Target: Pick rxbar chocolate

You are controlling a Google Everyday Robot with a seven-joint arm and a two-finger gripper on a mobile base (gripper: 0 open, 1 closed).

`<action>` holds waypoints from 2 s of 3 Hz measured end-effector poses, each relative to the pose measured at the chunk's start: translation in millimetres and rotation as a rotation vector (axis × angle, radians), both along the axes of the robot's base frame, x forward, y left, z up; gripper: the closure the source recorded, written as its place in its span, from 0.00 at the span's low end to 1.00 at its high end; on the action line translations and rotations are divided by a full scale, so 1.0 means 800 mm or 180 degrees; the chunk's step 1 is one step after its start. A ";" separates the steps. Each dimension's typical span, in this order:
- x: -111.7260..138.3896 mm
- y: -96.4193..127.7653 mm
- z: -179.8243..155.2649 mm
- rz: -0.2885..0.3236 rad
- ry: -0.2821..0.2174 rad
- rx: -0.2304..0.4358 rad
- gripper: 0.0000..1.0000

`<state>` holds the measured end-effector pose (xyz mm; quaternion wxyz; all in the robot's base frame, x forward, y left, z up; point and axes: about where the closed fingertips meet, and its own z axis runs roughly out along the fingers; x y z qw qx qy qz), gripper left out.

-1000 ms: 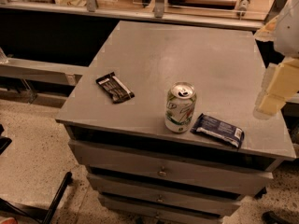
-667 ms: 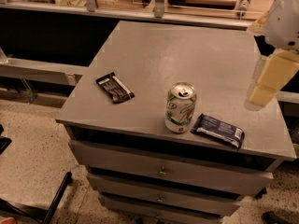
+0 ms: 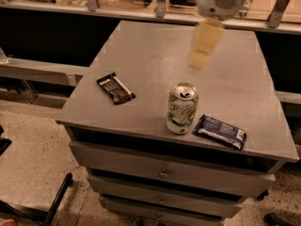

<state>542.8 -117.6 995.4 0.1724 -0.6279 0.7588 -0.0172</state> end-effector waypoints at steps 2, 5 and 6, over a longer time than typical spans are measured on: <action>0.088 0.152 -0.001 -0.0188 -0.0020 0.0055 0.00; 0.047 0.227 -0.182 -0.1291 0.0656 -0.0128 0.00; 0.047 0.228 -0.187 -0.1482 0.0681 -0.0088 0.16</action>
Offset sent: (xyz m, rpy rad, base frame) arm 0.0785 0.1861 -0.0526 -0.0295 0.1098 -0.3542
